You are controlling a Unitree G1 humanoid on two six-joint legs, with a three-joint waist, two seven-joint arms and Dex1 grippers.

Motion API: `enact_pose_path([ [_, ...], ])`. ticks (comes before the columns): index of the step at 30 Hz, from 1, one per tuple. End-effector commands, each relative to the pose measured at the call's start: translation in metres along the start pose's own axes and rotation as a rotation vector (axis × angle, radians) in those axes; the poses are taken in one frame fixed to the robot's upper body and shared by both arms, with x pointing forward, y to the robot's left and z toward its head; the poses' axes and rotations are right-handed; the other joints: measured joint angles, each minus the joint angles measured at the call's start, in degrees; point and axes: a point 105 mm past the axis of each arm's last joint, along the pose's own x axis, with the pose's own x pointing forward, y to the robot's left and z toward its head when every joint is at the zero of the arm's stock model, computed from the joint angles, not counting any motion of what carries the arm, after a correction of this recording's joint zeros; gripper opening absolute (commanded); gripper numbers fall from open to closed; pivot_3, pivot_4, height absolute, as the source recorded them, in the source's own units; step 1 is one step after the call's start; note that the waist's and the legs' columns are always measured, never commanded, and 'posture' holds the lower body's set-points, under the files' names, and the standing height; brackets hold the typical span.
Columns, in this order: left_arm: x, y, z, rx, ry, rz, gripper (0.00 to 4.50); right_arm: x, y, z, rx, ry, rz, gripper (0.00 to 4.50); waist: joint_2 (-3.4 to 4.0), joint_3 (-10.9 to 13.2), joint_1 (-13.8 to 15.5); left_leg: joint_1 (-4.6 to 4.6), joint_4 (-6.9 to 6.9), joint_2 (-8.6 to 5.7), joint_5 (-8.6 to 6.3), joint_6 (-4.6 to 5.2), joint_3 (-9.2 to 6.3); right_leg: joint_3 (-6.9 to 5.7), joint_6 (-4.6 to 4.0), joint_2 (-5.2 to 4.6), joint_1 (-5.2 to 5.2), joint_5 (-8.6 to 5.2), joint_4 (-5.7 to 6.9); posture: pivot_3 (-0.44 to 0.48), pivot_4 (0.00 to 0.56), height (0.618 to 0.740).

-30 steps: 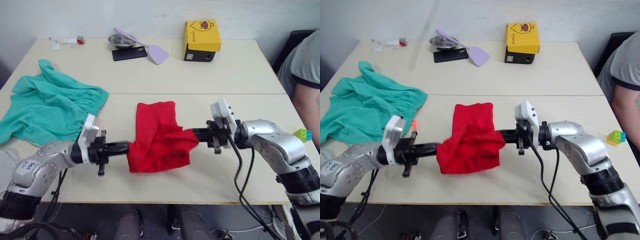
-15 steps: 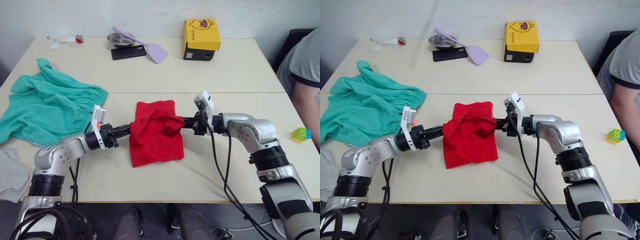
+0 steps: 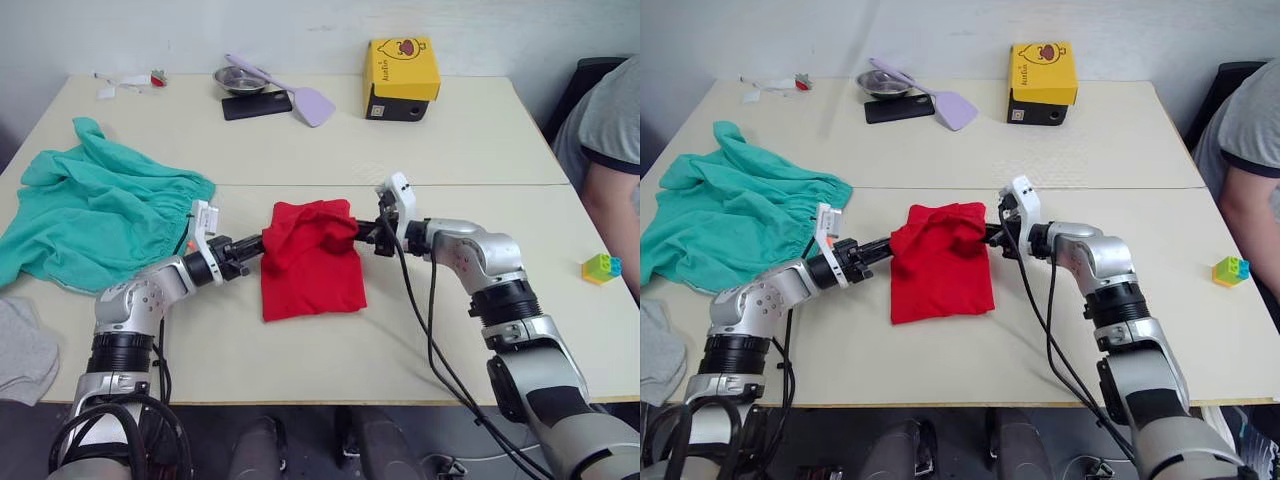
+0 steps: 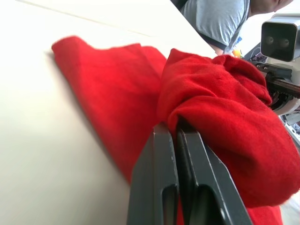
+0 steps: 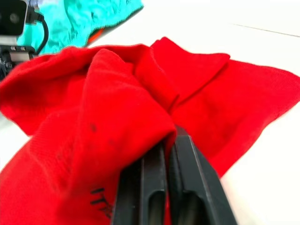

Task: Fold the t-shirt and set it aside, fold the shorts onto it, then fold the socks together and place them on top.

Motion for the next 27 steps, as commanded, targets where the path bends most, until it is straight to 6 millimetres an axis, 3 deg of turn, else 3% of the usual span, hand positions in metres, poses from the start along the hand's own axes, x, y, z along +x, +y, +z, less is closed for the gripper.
enact_pose_path([
  [1,-0.003,0.009,0.015,0.054,-0.07,0.072,1.31,-0.005,-0.004,0.021,-0.043,-0.09,-0.044,1.37,0.0,0.0,0.0,0.0,0.02,0.0,0.0,0.0,0.01,0.01,0.0,0.0,-0.01,0.0,0.03,0.0,0.15,0.74],
  [4,-0.01,0.013,0.03,0.105,-0.157,0.108,2.29,-0.017,-0.014,0.029,-0.09,-0.133,-0.108,2.44,0.0,0.0,-0.1,-0.03,0.06,0.0,0.0,0.0,0.04,0.04,0.0,0.0,-0.07,0.0,0.1,0.0,0.15,0.74],
  [8,-0.026,0.01,0.031,0.222,-0.152,0.097,3.59,-0.039,-0.021,0.033,-0.173,-0.164,-0.153,3.93,0.0,0.0,0.0,-0.07,0.04,-0.01,0.01,-0.02,0.1,0.08,0.0,0.0,-0.17,0.0,0.18,0.0,0.15,0.74],
  [10,-0.038,0.003,0.032,0.352,-0.153,0.08,3.61,-0.052,-0.015,0.037,-0.264,-0.19,-0.127,4.42,0.0,0.0,0.0,-0.07,-0.04,-0.02,0.01,-0.02,0.14,0.11,0.0,-0.01,-0.19,0.0,0.12,0.0,0.15,0.74],
  [11,-0.042,-0.005,0.032,0.424,-0.149,0.046,4.11,-0.057,-0.01,0.037,-0.301,-0.192,-0.099,4.5,0.0,0.0,-0.1,-0.08,-0.09,-0.02,0.01,-0.02,0.14,0.11,0.0,-0.01,-0.21,0.0,0.07,0.0,0.15,0.74],
  [13,-0.051,-0.026,0.027,0.614,-0.121,-0.05,4.46,-0.065,0.016,0.032,-0.472,-0.191,0.054,4.5,0.0,0.0,-0.1,-0.13,-0.21,-0.02,0.01,-0.02,0.19,0.13,0.0,0.0,-0.3,0.0,0.0,0.0,0.15,0.74],
  [14,-0.057,-0.037,0.026,0.687,-0.131,-0.093,4.46,-0.069,0.034,0.022,-0.546,-0.176,0.168,4.5,0.0,0.0,-0.1,-0.16,-0.25,-0.01,0.01,-0.03,0.19,0.11,0.0,0.02,-0.33,0.0,-0.07,0.0,0.15,0.74],
  [16,-0.064,-0.048,0.025,0.785,-0.14,-0.132,4.46,-0.074,0.052,0.008,-0.614,-0.138,0.286,4.5,0.0,0.0,0.0,-0.16,-0.35,0.0,0.01,-0.03,0.18,0.1,0.0,0.06,-0.31,0.0,-0.21,0.0,0.15,0.74],
  [20,-0.072,-0.063,-0.031,0.993,0.136,-0.346,4.46,-0.07,0.077,-0.032,-0.739,-0.069,0.435,4.5,0.01,0.0,-0.1,-0.04,-0.26,0.01,0.0,-0.02,0.21,0.13,0.09,0.08,-0.18,0.06,-0.19,0.0,0.15,0.74],
  [23,-0.06,-0.063,-0.058,1.091,0.218,-0.369,4.46,-0.06,0.08,-0.058,-0.825,-0.022,0.451,4.5,0.02,0.0,0.1,0.17,-0.28,-0.02,-0.02,0.04,0.19,0.13,0.08,0.03,0.04,0.1,-0.25,0.0,0.15,0.74],
  [27,-0.042,-0.054,-0.072,1.144,0.245,-0.306,4.46,-0.046,0.072,-0.069,-0.884,-0.013,0.387,4.5,0.01,0.0,0.3,0.1,-0.23,-0.05,0.07,0.25,0.18,0.15,0.11,0.03,0.04,0.49,-0.36,0.0,0.15,0.74],
])
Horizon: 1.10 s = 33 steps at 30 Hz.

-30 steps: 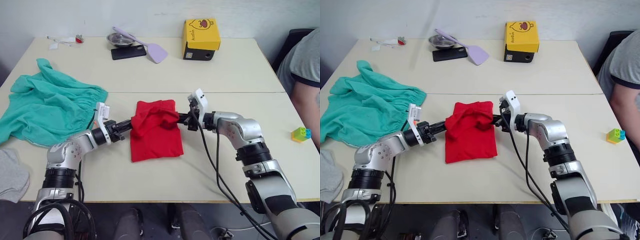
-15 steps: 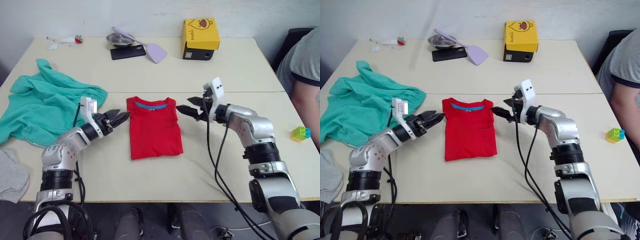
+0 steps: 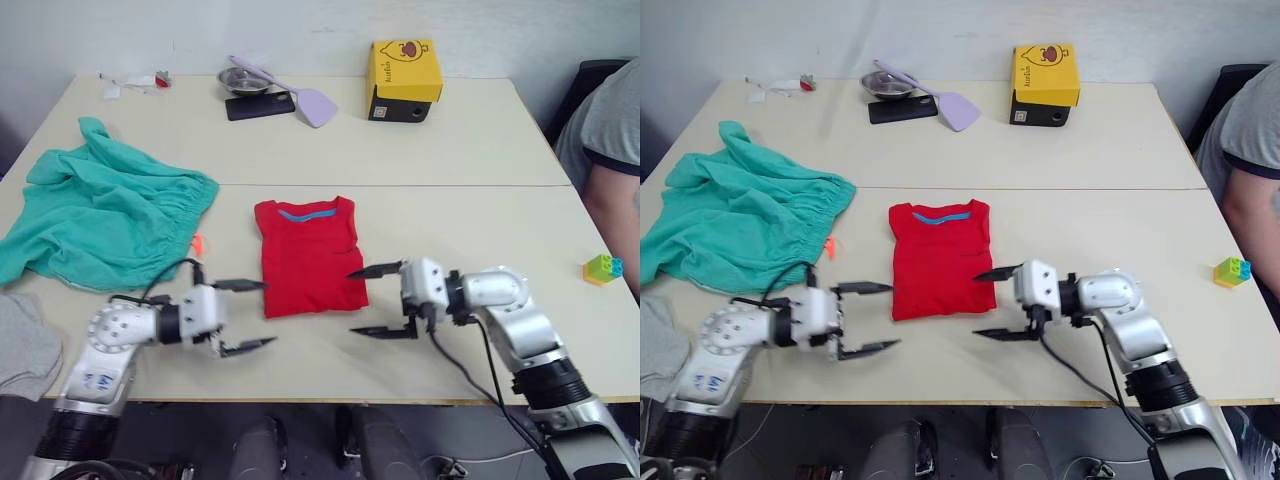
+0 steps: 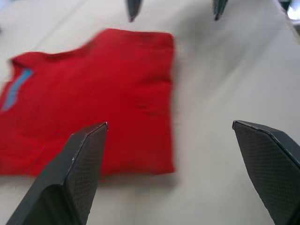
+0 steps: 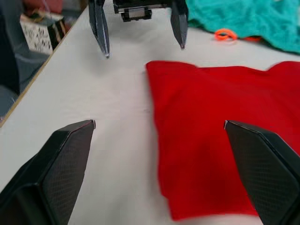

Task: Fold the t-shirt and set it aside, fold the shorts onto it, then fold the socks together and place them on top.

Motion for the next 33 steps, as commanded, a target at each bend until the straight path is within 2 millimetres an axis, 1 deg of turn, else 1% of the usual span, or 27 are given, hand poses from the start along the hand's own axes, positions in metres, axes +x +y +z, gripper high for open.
enact_pose_path([
  [1,0.011,0.011,-0.006,0.057,0.046,0.074,4.46,0.002,-0.011,-0.004,-0.078,0.022,-0.078,4.5,0.0,0.0,0.0,-0.01,0.0,-0.03,0.06,0.12,0.0,0.0,0.0,-0.03,0.0,0.09,-0.01,0.0,0.15,0.74],
  [4,0.022,0.02,-0.016,0.045,0.089,0.127,4.5,0.006,-0.016,-0.012,-0.13,0.064,-0.123,3.89,0.0,0.0,0.0,-0.01,0.01,-0.05,0.17,0.32,0.01,0.0,-0.02,-0.06,0.0,0.31,-0.03,0.0,0.15,0.74],
  [6,0.026,0.019,-0.021,0.045,0.108,0.125,4.1,0.007,-0.017,-0.017,-0.15,0.085,-0.135,3.19,0.0,0.0,0.0,0.03,0.0,-0.05,0.26,0.34,0.01,0.01,-0.05,-0.07,0.02,0.39,-0.01,0.0,0.15,0.74],
  [8,0.029,0.016,-0.023,0.042,0.119,0.105,3.56,0.007,-0.018,-0.021,-0.164,0.106,-0.139,2.42,0.0,0.0,0.0,0.03,-0.01,-0.04,0.33,0.35,0.0,-0.01,-0.08,-0.07,0.02,0.45,0.0,0.0,0.15,0.74],
  [12,0.028,0.011,-0.029,0.034,0.153,0.071,2.26,0.008,-0.02,-0.025,-0.193,0.131,-0.158,1.03,0.0,0.0,0.0,0.08,-0.01,-0.04,0.46,0.35,0.0,0.0,-0.12,-0.07,0.02,0.51,0.08,0.0,0.15,0.74],
  [14,0.026,0.007,-0.03,0.017,0.151,0.062,1.52,0.009,-0.019,-0.024,-0.191,0.13,-0.152,0.23,0.0,0.0,0.0,0.08,-0.02,-0.03,0.54,0.34,-0.01,-0.02,-0.17,-0.07,0.02,0.58,0.08,0.0,0.15,0.74],
  [15,0.025,0.006,-0.03,0.008,0.148,0.06,1.21,0.009,-0.017,-0.024,-0.189,0.129,-0.145,0.0,0.0,0.0,0.0,0.08,-0.04,-0.03,0.58,0.34,-0.01,-0.02,-0.2,-0.07,0.02,0.62,0.08,0.0,0.15,0.74],
  [17,0.021,-0.001,-0.024,-0.006,0.116,0.028,0.54,0.009,-0.008,-0.021,-0.158,0.117,-0.103,0.0,0.0,0.0,-0.2,0.09,-0.07,-0.02,0.69,0.29,-0.01,-0.02,-0.24,-0.06,0.02,0.67,0.08,0.0,0.15,0.74],
  [19,0.017,-0.005,-0.022,-0.008,0.109,0.01,0.04,0.009,0.001,-0.017,-0.139,0.106,-0.069,0.0,0.0,0.0,-0.2,0.12,-0.16,0.01,0.74,0.25,-0.05,-0.05,-0.26,-0.05,0.02,0.67,0.08,0.0,0.15,0.74],
  [22,0.011,-0.012,-0.016,-0.018,0.09,-0.01,0.04,0.008,0.015,-0.009,-0.088,0.081,-0.023,0.0,0.01,0.0,-0.2,0.11,-0.23,0.04,0.75,0.21,-0.08,-0.08,-0.28,-0.03,0.01,0.66,0.05,0.0,0.15,0.74],
  [27,-0.007,-0.027,-0.006,-0.055,0.084,-0.041,0.04,0.003,0.044,0.0,0.01,0.055,0.058,0.0,0.01,0.0,-0.2,0.03,-0.23,0.05,0.67,0.23,-0.1,-0.09,-0.29,-0.04,-0.02,0.66,-0.06,0.0,0.15,0.74],
  [30,-0.015,-0.035,0.001,-0.092,0.076,-0.047,0.04,-0.001,0.057,-0.002,0.054,0.074,0.086,0.0,0.0,0.0,0.0,0.0,-0.23,0.05,0.65,0.27,-0.1,-0.09,-0.29,-0.05,-0.02,0.65,-0.09,0.0,0.15,0.74],
  [33,-0.019,-0.043,0.003,-0.135,0.084,-0.042,0.04,-0.003,0.062,-0.004,0.077,0.086,0.078,0.0,0.0,0.0,0.0,0.0,-0.2,0.04,0.63,0.3,-0.11,-0.09,-0.3,-0.06,-0.02,0.65,-0.11,0.0,0.15,0.74],
])
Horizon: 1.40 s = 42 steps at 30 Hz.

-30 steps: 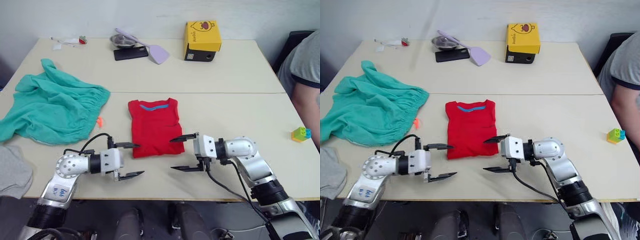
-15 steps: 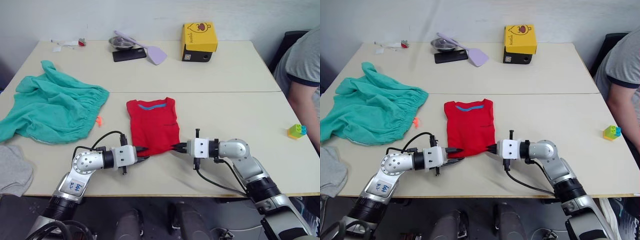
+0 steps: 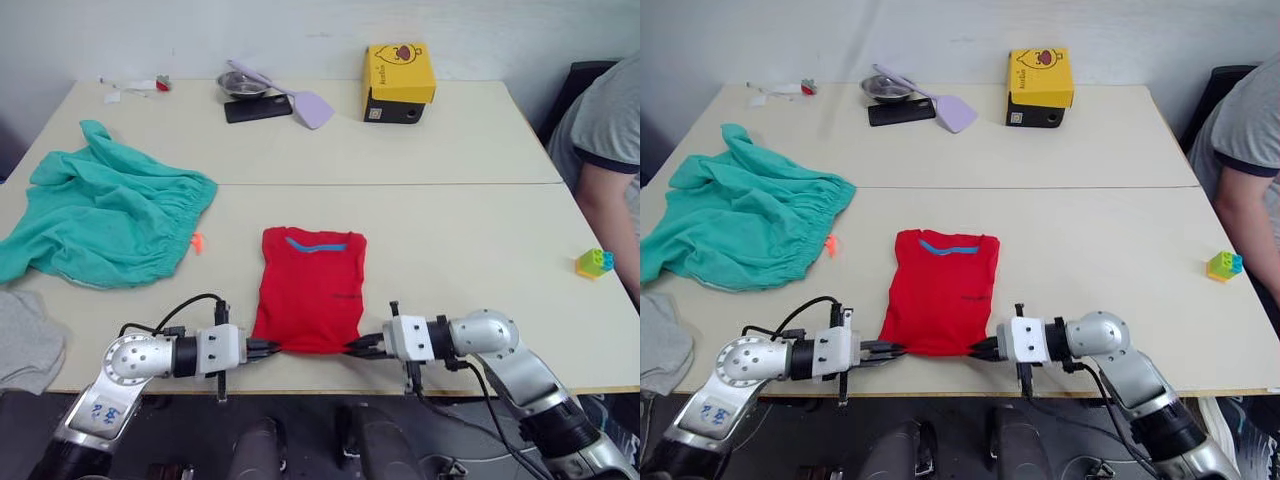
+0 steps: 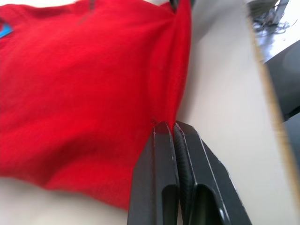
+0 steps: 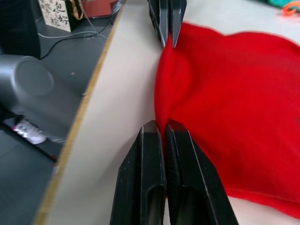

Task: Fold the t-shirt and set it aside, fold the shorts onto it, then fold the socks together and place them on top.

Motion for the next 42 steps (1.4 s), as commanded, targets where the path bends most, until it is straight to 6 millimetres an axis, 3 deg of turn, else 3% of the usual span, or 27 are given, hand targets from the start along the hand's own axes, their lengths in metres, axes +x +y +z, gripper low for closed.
enact_pose_path([
  [1,-0.009,-0.002,0.006,-0.029,0.006,0.026,0.04,-0.005,0.002,0.004,0.017,-0.007,-0.013,0.0,0.0,0.0,0.0,0.0,0.0,-0.01,0.01,0.02,0.0,0.01,0.0,0.0,0.0,0.0,0.0,0.0,0.15,0.74],
  [3,-0.011,-0.006,0.006,-0.076,0.003,0.017,0.04,-0.007,0.004,0.004,0.043,-0.017,-0.015,0.0,-0.01,0.0,0.1,0.02,-0.01,-0.01,0.01,0.02,-0.01,0.0,-0.01,0.0,0.0,0.0,0.0,0.0,0.15,0.74],
  [6,-0.014,-0.015,0.005,-0.167,-0.006,-0.011,0.72,-0.012,0.006,0.003,0.068,-0.034,-0.011,0.73,-0.01,0.0,0.1,0.0,-0.01,-0.01,0.02,0.03,-0.02,0.0,-0.02,0.01,0.0,-0.01,-0.01,0.0,0.15,0.74],
  [10,-0.026,-0.014,0.002,-0.237,0.004,0.009,2.07,-0.023,0.008,0.013,0.133,-0.106,0.015,2.13,-0.02,0.0,0.1,-0.02,-0.03,-0.02,0.01,0.03,-0.02,-0.01,-0.03,0.01,-0.01,-0.02,-0.06,0.0,0.15,0.74],
  [12,-0.037,-0.011,0.01,-0.286,-0.055,0.011,2.76,-0.032,0.008,0.024,0.162,-0.157,0.05,2.85,-0.03,0.0,0.1,-0.04,-0.04,-0.01,0.0,0.04,-0.03,-0.02,-0.03,0.01,-0.01,-0.02,-0.09,0.0,0.15,0.74],
  [13,-0.041,-0.01,0.017,-0.314,-0.093,-0.001,3.08,-0.034,0.006,0.029,0.185,-0.18,0.053,2.86,-0.02,0.0,0.1,-0.05,-0.04,-0.01,-0.03,0.07,-0.03,-0.02,-0.03,0.01,-0.01,-0.02,-0.1,0.0,0.15,0.74],
  [15,-0.045,0.002,0.029,-0.338,-0.171,0.033,3.11,-0.036,-0.005,0.039,0.232,-0.239,0.021,2.76,-0.03,0.0,0.1,-0.05,-0.03,0.01,-0.03,0.08,-0.07,-0.06,-0.03,0.01,0.0,-0.02,-0.12,0.0,0.15,0.74],
  [16,-0.044,0.009,0.033,-0.341,-0.197,0.053,3.12,-0.035,-0.011,0.043,0.246,-0.265,0.002,2.47,-0.03,0.0,0.1,-0.05,0.0,0.01,-0.03,0.07,-0.07,-0.05,-0.04,0.01,0.0,-0.02,-0.12,0.0,0.15,0.74],
  [18,-0.039,0.022,0.038,-0.34,-0.225,0.09,3.12,-0.03,-0.019,0.046,0.244,-0.273,-0.016,1.85,-0.03,0.0,0.2,-0.06,0.01,0.0,-0.01,0.09,-0.1,-0.05,-0.05,0.01,0.0,0.0,-0.12,0.0,0.15,0.74],
  [21,-0.018,0.035,0.039,-0.326,-0.24,0.089,2.53,-0.011,-0.03,0.035,0.161,-0.214,-0.047,0.73,-0.04,0.0,0.2,-0.05,0.03,-0.03,0.04,0.1,-0.09,-0.05,-0.03,0.01,0.03,0.01,-0.12,0.0,0.15,0.74],
  [23,0.004,0.047,0.03,-0.303,-0.213,0.133,1.85,0.003,-0.041,0.027,0.148,-0.207,-0.12,0.01,-0.03,0.0,0.2,-0.04,0.0,-0.08,0.04,0.1,-0.07,-0.04,0.01,0.01,0.05,0.04,-0.14,0.0,0.15,0.74],
  [28,0.035,0.05,0.009,-0.315,-0.135,0.167,0.1,0.021,-0.051,0.002,0.121,-0.134,-0.21,0.0,-0.04,0.0,-0.1,-0.13,0.03,-0.1,-0.06,0.03,0.05,0.04,0.08,0.02,-0.01,0.05,-0.15,0.0,0.15,0.74],
  [31,0.043,0.043,-0.001,-0.343,-0.078,0.179,0.04,0.022,-0.053,-0.014,0.107,-0.065,-0.264,0.0,-0.04,0.0,0.0,-0.23,0.05,-0.09,0.04,-0.17,0.07,0.05,0.1,0.02,-0.13,0.01,-0.17,0.0,0.15,0.74],
  [34,0.039,0.035,-0.014,-0.345,0.006,0.176,0.04,0.013,-0.058,-0.022,0.193,-0.065,-0.37,0.0,-0.09,0.0,0.0,-0.17,0.03,-0.09,0.05,-0.2,0.07,0.07,0.1,0.02,-0.11,0.01,-0.14,0.0,0.15,0.74],
  [42,0.022,0.036,-0.014,-0.312,-0.011,0.204,0.04,-0.018,-0.069,-0.032,0.354,-0.096,-0.514,0.0,-0.06,-0.1,0.0,0.52,-0.01,-0.04,-0.17,-0.18,-0.03,0.02,-0.02,-0.02,0.55,0.05,-0.15,0.0,0.15,0.74],
])
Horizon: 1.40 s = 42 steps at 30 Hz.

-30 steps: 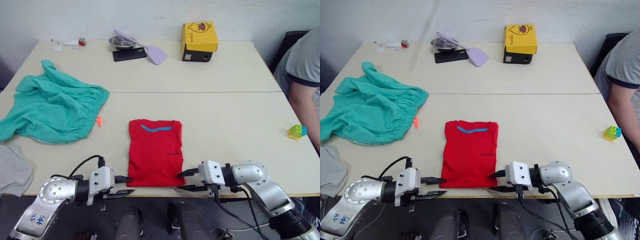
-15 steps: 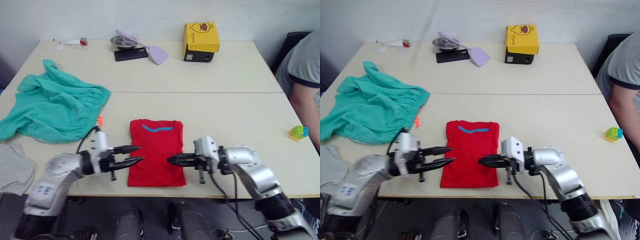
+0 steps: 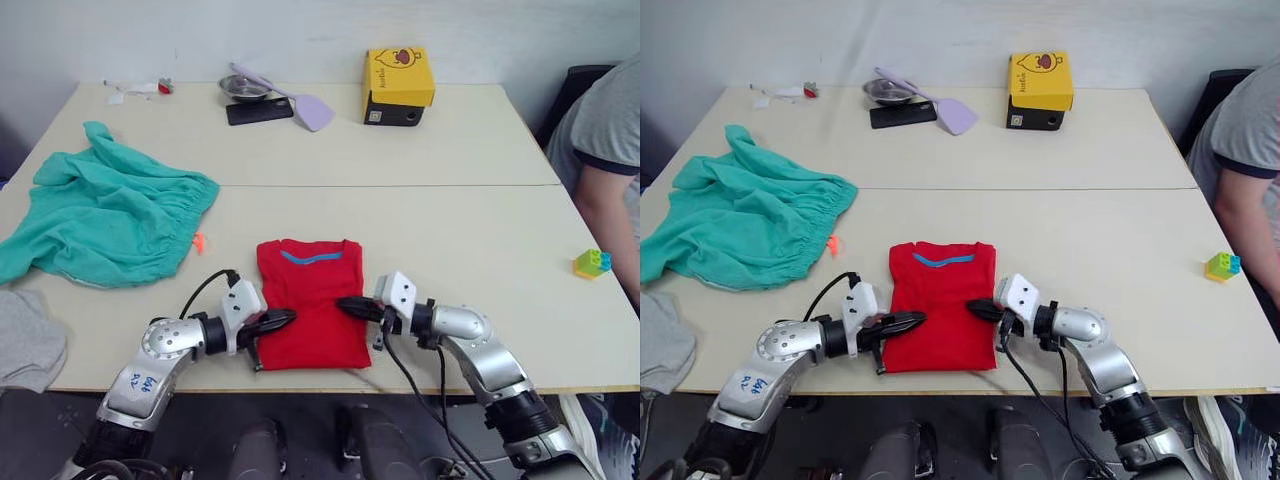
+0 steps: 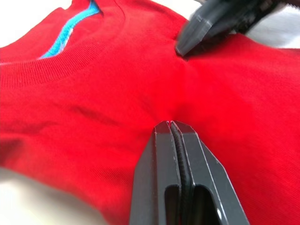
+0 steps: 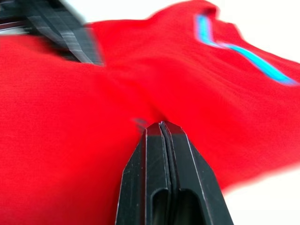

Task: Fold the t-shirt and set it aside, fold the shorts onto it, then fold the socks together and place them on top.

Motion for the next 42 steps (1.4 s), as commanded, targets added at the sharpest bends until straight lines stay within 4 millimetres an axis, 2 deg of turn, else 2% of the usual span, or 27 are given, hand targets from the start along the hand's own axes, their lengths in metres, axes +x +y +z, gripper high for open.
enact_pose_path([
  [1,-0.011,0.004,-0.001,0.004,-0.017,0.019,0.04,-0.014,-0.011,0.009,0.032,-0.048,-0.031,0.0,0.01,0.0,0.0,0.02,-0.01,0.0,0.0,0.0,0.01,0.01,-0.01,0.0,0.01,-0.01,0.0,0.0,0.15,0.74],
  [7,-0.018,0.013,0.031,-0.029,-0.195,0.009,0.04,-0.011,0.005,0.057,0.022,-0.244,0.157,0.0,0.03,0.0,0.0,-0.2,-0.1,0.02,0.15,0.27,0.0,-0.04,0.0,0.01,-0.19,0.0,0.0,0.0,0.15,0.74],
  [10,-0.012,0.022,0.036,-0.02,-0.195,0.024,0.04,0.002,0.006,0.068,-0.002,-0.255,0.193,0.0,0.03,0.0,0.0,-0.45,-0.04,0.02,0.15,0.26,-0.06,-0.11,0.03,0.03,-0.37,0.01,0.01,0.0,0.15,0.74],
  [13,0.001,0.036,0.034,-0.004,-0.162,0.087,0.04,0.024,0.004,0.06,-0.061,-0.189,0.179,0.0,0.03,0.0,0.0,-0.46,0.0,0.0,0.15,0.26,-0.06,-0.12,0.05,0.03,-0.37,0.02,0.01,0.0,0.15,0.74],
  [17,0.018,0.053,0.034,-0.012,-0.155,0.175,0.04,0.049,-0.002,0.039,-0.084,-0.095,0.13,0.0,0.03,0.0,0.0,-0.5,0.01,-0.03,0.15,0.26,-0.05,-0.12,0.06,0.02,-0.38,0.03,-0.02,0.0,0.15,0.74],
  [20,0.02,0.069,0.028,-0.029,-0.128,0.276,0.04,0.054,-0.017,0.025,-0.077,-0.063,0.048,0.0,0.02,0.0,0.0,-0.61,0.05,-0.04,0.15,0.22,0.0,-0.09,0.07,0.01,-0.45,0.03,-0.03,0.0,0.15,0.74],
  [23,0.016,0.082,0.029,-0.099,-0.158,0.379,0.04,0.051,-0.028,0.022,-0.071,-0.065,-0.002,0.0,0.01,0.0,-0.1,-0.59,0.08,-0.04,0.26,0.03,0.06,-0.05,0.12,0.01,-0.46,0.06,-0.02,0.0,0.15,0.74],
  [31,0.004,0.089,0.025,-0.077,-0.151,0.453,0.04,0.027,-0.066,0.028,0.069,-0.104,-0.138,0.0,0.01,0.0,-0.1,-0.52,0.03,-0.02,0.3,0.09,0.0,-0.07,0.14,0.02,-0.45,0.07,0.13,0.0,0.15,0.74],
  [33,-0.007,0.095,0.025,-0.033,-0.143,0.508,0.04,0.015,-0.073,0.029,0.101,-0.115,-0.151,0.0,0.01,0.0,-0.1,-0.53,0.04,-0.02,0.3,0.1,0.0,-0.07,0.13,0.01,-0.46,0.08,0.13,0.0,0.15,0.74],
  [35,-0.018,0.096,0.037,0.033,-0.18,0.513,0.04,-0.002,-0.079,0.036,0.104,-0.143,-0.163,0.0,0.02,0.0,-0.1,-0.54,0.03,-0.02,0.3,0.11,0.0,-0.07,0.13,0.01,-0.47,0.08,0.12,0.0,0.15,0.74],
  [38,-0.036,0.079,0.07,0.063,-0.283,0.377,0.04,-0.039,-0.081,0.054,0.173,-0.214,-0.139,0.0,0.02,0.0,0.0,-0.65,-0.04,-0.02,0.29,0.1,0.0,-0.07,0.12,0.01,-0.57,0.07,0.09,0.0,0.15,0.74],
  [39,-0.04,0.071,0.076,0.058,-0.294,0.313,0.04,-0.05,-0.076,0.057,0.219,-0.221,-0.1,0.0,0.02,0.0,0.1,-0.72,-0.06,-0.02,0.28,0.09,0.01,-0.07,0.12,0.01,-0.66,0.07,0.08,0.0,0.15,0.74],
  [41,-0.052,0.05,0.081,0.075,-0.294,0.185,0.0,-0.075,-0.059,0.059,0.297,-0.178,0.001,0.35,0.07,0.0,0.2,-0.88,-0.1,0.0,0.37,-0.15,0.0,-0.07,0.09,0.0,-0.8,0.05,0.05,0.0,0.15,0.74],
  [42,-0.059,0.042,0.081,0.103,-0.275,0.144,0.39,-0.089,-0.05,0.057,0.32,-0.131,0.041,0.59,0.11,0.0,0.2,-0.91,-0.12,-0.01,0.34,-0.16,0.0,-0.07,0.07,0.0,-0.81,0.03,0.0,0.0,0.15,0.74],
])
